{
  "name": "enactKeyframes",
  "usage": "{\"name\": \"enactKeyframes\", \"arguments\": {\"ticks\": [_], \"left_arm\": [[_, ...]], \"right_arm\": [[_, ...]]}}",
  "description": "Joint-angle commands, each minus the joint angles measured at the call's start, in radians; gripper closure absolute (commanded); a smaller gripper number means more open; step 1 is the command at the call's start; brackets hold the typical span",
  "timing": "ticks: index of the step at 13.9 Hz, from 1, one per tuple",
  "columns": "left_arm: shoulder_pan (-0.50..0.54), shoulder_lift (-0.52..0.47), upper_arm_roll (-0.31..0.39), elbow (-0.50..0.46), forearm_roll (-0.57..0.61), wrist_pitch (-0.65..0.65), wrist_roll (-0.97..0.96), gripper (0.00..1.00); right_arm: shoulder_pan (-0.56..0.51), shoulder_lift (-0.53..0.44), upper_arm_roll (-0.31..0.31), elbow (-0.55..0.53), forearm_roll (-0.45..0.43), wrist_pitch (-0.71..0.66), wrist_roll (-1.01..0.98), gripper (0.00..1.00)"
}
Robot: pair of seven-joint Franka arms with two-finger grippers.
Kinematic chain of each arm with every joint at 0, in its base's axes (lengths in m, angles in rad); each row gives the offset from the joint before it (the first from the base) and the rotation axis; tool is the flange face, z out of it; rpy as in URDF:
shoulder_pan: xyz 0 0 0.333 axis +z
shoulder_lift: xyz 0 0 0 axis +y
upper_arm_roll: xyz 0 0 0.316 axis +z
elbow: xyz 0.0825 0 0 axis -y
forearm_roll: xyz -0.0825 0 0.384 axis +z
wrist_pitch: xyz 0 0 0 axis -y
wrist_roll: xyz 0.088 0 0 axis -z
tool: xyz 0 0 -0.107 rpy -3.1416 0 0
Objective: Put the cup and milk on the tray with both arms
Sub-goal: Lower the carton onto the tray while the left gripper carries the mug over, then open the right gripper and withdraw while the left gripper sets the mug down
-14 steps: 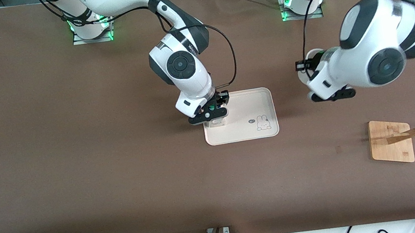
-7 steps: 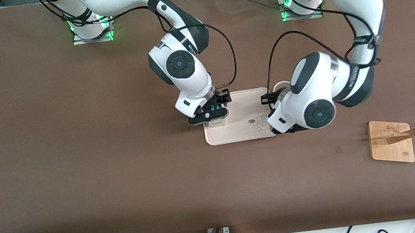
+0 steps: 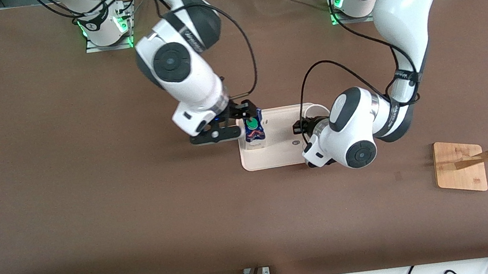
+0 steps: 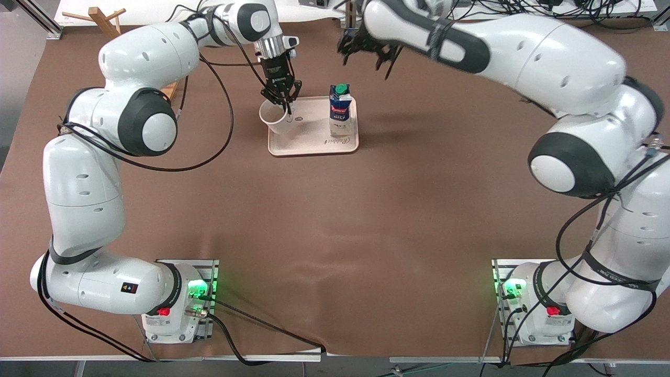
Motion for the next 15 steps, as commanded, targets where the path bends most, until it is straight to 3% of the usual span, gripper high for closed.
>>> {"name": "enactKeyframes", "arguments": {"ticks": [1,3,4,5,6,10,15], "left_arm": [[-0.005,0.038,0.001,0.035,-0.024,0.002,-0.021,1.00],[-0.007,0.038,0.001,0.034,-0.025,0.002,-0.024,1.00],[-0.005,0.038,0.001,0.034,-0.022,0.002,-0.031,1.00],[-0.005,0.038,0.004,0.034,-0.014,0.002,-0.028,0.09],[-0.001,0.035,0.004,0.034,-0.002,0.001,-0.024,0.00],[0.009,0.030,0.004,0.034,-0.002,-0.006,-0.026,0.00],[0.038,-0.034,0.005,0.046,0.003,-0.044,-0.023,0.00]], "right_arm": [[-0.103,-0.083,0.003,-0.017,0.023,-0.089,-0.104,0.00],[-0.168,-0.129,-0.026,-0.027,0.016,-0.174,-0.210,0.00],[-0.170,-0.147,-0.073,-0.035,0.015,-0.205,-0.256,0.00],[-0.170,-0.180,-0.119,-0.059,0.014,-0.222,-0.293,0.00],[-0.170,-0.216,-0.148,-0.102,0.014,-0.229,-0.327,0.00],[-0.170,-0.396,-0.250,-0.311,0.005,-0.229,-0.466,0.00],[-0.222,-0.571,-0.244,-0.487,-0.119,-0.230,-0.535,0.00]]}}
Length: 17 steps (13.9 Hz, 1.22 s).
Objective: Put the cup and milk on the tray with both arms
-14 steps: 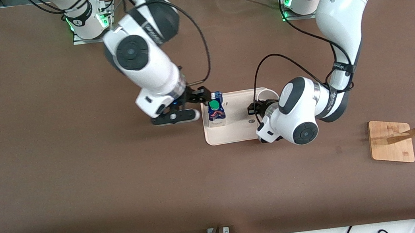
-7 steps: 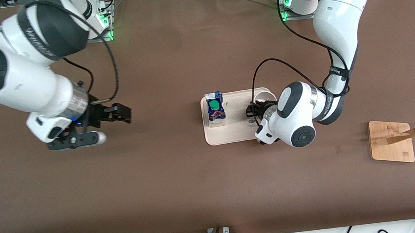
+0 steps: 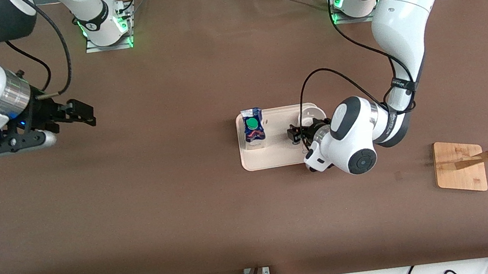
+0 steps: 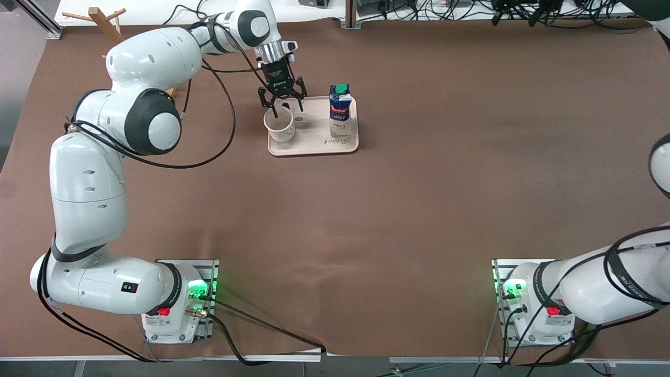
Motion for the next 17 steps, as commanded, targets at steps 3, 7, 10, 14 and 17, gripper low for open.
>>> {"name": "enactKeyframes", "arguments": {"ticks": [3,7,10,14,17], "left_arm": [[0.079,-0.125,-0.009,0.028,0.086,-0.141,0.032,0.00],[0.083,-0.309,0.000,0.025,0.330,-0.164,0.194,0.00],[0.155,-0.411,-0.001,0.025,0.408,-0.170,0.364,0.00],[0.246,-0.529,-0.010,0.005,0.397,-0.177,0.484,0.00],[0.229,-0.690,0.063,-0.178,0.311,-0.100,0.469,0.00]], "right_arm": [[-0.125,-0.145,0.046,-0.157,-0.038,0.013,-0.143,0.00],[-0.257,-0.184,0.174,-0.188,-0.092,-0.002,-0.145,0.00],[-0.256,-0.181,0.177,-0.174,-0.127,0.001,-0.145,0.00],[-0.252,-0.121,0.177,-0.081,-0.127,-0.002,-0.135,0.00],[-0.252,-0.119,0.177,-0.070,-0.127,-0.002,-0.137,0.00]]}}
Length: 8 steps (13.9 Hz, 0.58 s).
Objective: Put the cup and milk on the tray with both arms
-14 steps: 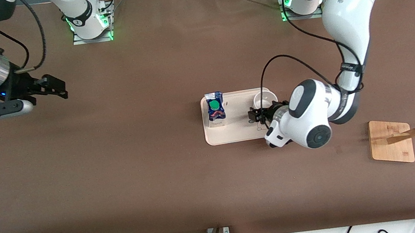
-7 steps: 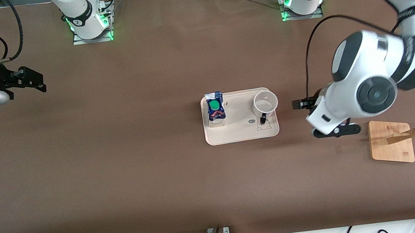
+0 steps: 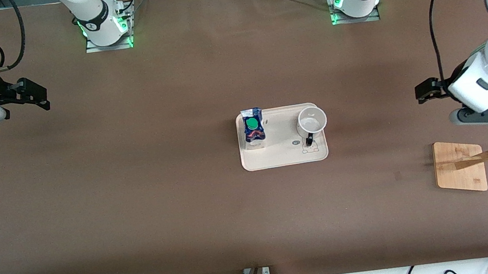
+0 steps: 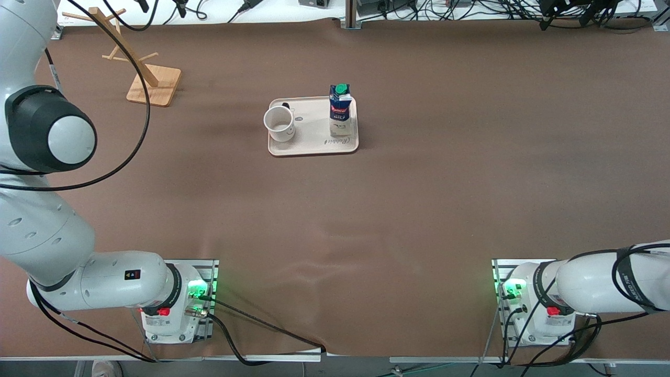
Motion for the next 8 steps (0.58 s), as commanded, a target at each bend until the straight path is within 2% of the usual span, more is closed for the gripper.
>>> {"name": "enactKeyframes", "arguments": {"ticks": [1,2,3,6,8], "left_arm": [[-0.027,-0.242,0.120,-0.331,-0.118,0.171,0.007,0.00],[-0.079,-0.307,0.191,-0.429,-0.144,0.258,0.005,0.00],[-0.118,-0.346,0.242,-0.471,-0.143,0.303,0.001,0.00],[-0.144,-0.412,0.248,-0.534,-0.134,0.311,0.004,0.00],[-0.133,-0.398,0.244,-0.525,-0.132,0.263,0.008,0.00]], "right_arm": [[-0.018,0.011,0.019,0.031,-0.016,-0.010,-0.002,0.00],[-0.018,0.011,0.019,0.034,-0.016,-0.010,-0.002,0.00],[-0.018,0.010,0.019,0.038,-0.016,-0.011,-0.004,0.00],[-0.021,0.013,0.016,0.054,-0.010,-0.010,-0.004,0.00],[-0.020,0.011,0.019,0.059,-0.010,-0.011,-0.004,0.00]]}}
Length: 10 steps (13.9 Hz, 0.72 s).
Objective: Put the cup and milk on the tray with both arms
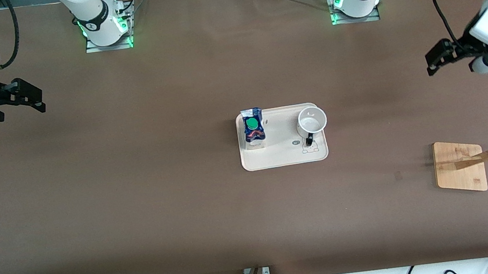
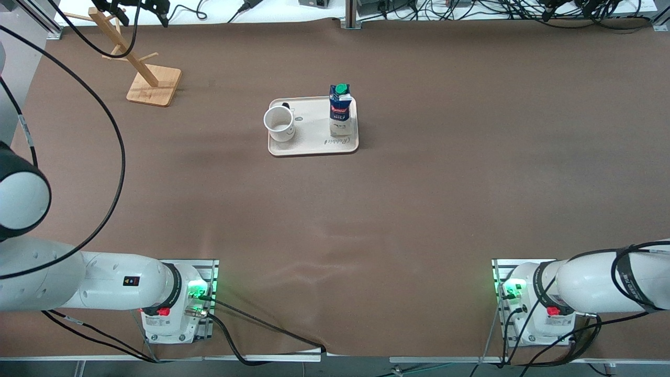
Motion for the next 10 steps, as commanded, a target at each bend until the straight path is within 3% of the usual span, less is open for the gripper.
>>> {"name": "enactKeyframes", "arguments": {"ticks": [1,10], "left_arm": [[-0.007,-0.002,0.012,-0.028,-0.008,-0.027,0.007,0.00],[-0.014,0.026,0.007,0.009,-0.008,-0.031,-0.001,0.00]], "right_arm": [[-0.012,0.006,0.020,0.024,-0.016,-0.016,-0.002,0.00],[-0.011,0.012,0.020,0.027,-0.010,-0.016,-0.006,0.00]]}}
